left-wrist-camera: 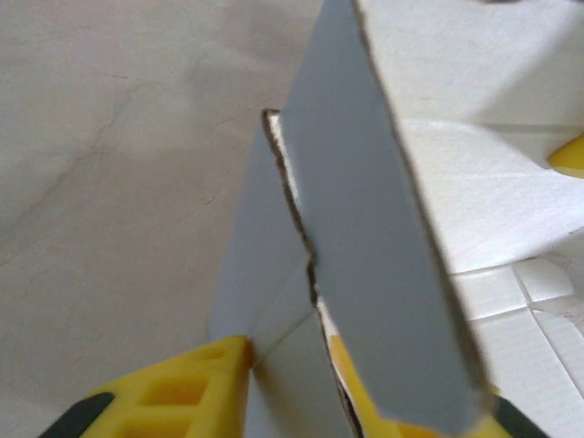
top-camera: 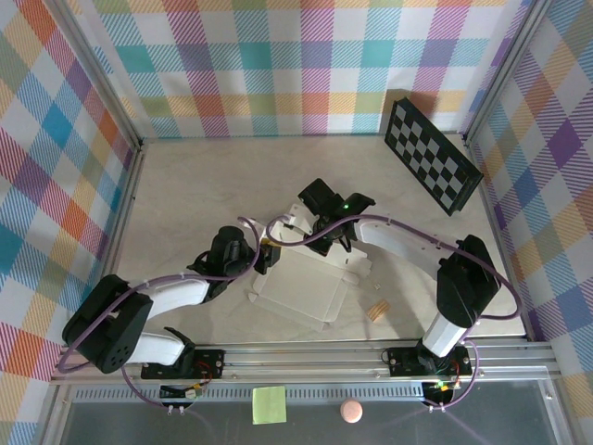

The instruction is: Fold the paper box

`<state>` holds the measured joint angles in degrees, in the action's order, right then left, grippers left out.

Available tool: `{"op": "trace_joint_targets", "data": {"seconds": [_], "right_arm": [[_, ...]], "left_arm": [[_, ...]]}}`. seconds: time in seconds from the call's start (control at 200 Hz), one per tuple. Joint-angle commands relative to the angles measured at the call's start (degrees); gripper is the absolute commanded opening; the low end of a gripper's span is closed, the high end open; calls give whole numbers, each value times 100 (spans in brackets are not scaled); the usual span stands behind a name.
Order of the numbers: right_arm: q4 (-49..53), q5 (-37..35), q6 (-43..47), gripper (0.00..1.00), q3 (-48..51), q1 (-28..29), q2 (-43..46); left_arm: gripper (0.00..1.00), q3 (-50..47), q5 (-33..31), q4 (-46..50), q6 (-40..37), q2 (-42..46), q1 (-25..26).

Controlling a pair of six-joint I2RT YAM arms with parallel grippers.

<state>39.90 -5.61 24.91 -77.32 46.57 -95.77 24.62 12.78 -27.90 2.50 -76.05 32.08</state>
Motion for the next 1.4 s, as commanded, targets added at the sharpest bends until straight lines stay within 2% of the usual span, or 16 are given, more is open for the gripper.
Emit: {"op": "trace_joint_targets", "data": {"seconds": [0.0, 0.375, 0.59, 0.69, 0.865, 1.115, 1.235, 1.395], "right_arm": [[-286, 125, 134, 0, 177, 124, -76], [-295, 150, 106, 0, 261, 135, -74], [-281, 174, 115, 0, 235, 142, -77], [-278, 173, 120, 0, 235, 144, -73], [-268, 176, 121, 0, 235, 143, -69], [-281, 209, 118, 0, 213, 142, -67], [-273, 208, 120, 0, 213, 142, -73], [-285, 213, 134, 0, 204, 144, -64]], "left_arm": [[33, -131, 69, 321, 77, 438, 37], [51, -233, -189, 1568, 540, 2362, -4], [57, 175, -645, 2181, 1149, 2811, -60], [59, 680, -984, 2719, 1622, 2622, -102], [60, 1915, -770, 3833, 1969, 1747, -217], [44, 2907, -164, 4305, 2220, 582, -307], [38, 3089, 98, 4333, 2282, 315, -307], [34, 3206, 187, 4536, 2346, 124, -309]]}}
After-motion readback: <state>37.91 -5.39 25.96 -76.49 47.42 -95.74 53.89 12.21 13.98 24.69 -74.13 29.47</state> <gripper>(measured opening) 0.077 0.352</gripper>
